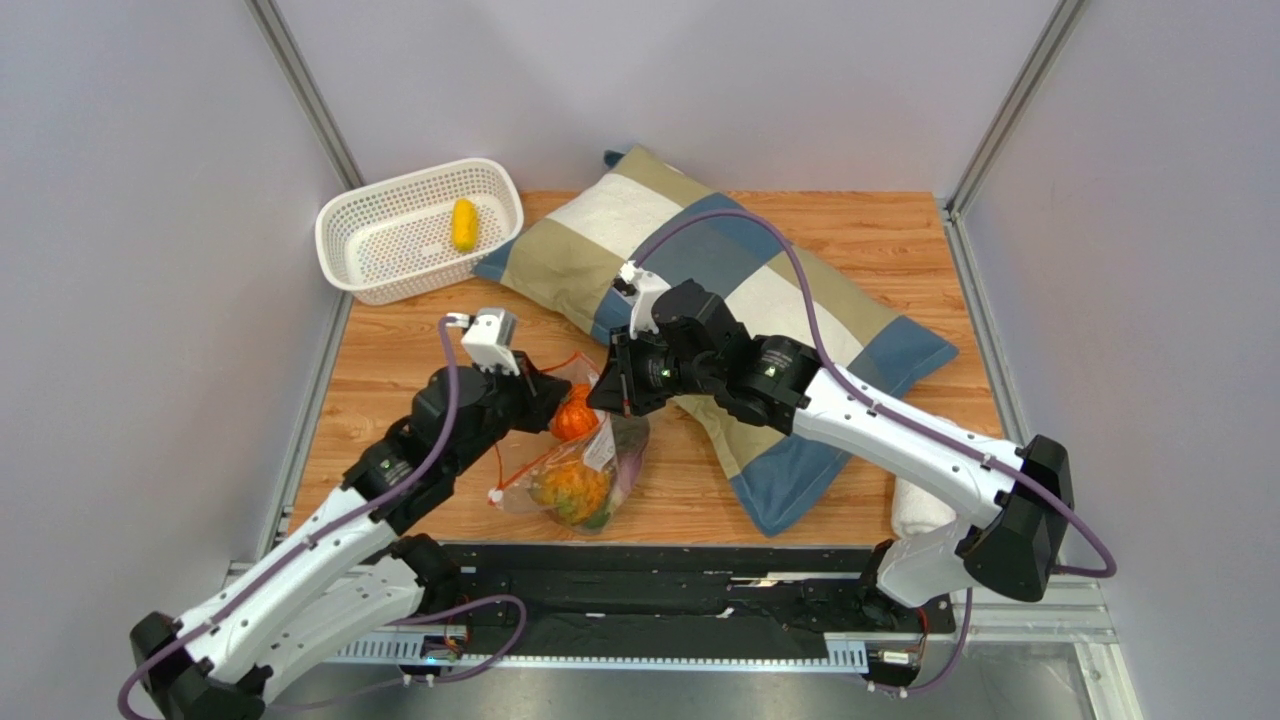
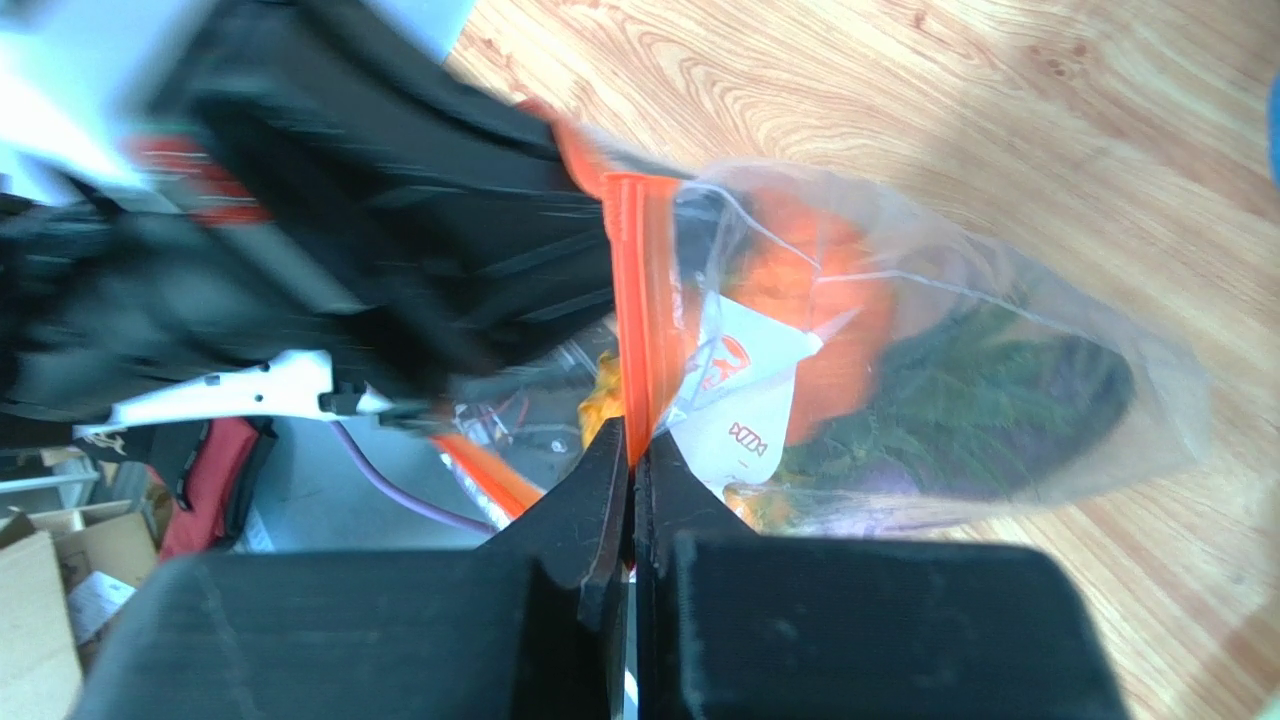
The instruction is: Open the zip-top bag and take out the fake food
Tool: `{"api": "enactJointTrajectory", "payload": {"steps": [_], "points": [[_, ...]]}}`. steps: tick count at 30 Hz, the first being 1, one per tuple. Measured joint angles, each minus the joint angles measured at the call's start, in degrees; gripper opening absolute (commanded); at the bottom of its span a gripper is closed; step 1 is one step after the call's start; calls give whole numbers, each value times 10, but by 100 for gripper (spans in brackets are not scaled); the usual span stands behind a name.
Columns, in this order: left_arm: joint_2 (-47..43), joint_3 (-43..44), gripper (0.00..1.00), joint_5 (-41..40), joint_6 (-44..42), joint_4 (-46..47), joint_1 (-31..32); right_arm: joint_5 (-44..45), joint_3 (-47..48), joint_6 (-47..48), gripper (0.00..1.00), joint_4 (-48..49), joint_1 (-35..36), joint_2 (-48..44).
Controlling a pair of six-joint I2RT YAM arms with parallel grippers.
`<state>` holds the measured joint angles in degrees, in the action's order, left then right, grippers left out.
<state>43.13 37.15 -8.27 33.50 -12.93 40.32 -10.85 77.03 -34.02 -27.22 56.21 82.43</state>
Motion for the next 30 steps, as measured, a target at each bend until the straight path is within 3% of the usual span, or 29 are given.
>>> {"api": "enactJointTrajectory", "payload": {"steps": [6,18,23,30], "points": [[-121,-3,0,32,-9,-28,0,0,-12,14,0,-1,-4,-15],[-202,3,0,119,-23,-98,1,21,-13,23,0,-8,-15,-15],[-213,61,0,143,-35,-120,1,33,-17,27,0,-18,-24,-15],[-170,169,0,115,-73,-123,1,39,-22,35,0,-30,-27,-15]]}}
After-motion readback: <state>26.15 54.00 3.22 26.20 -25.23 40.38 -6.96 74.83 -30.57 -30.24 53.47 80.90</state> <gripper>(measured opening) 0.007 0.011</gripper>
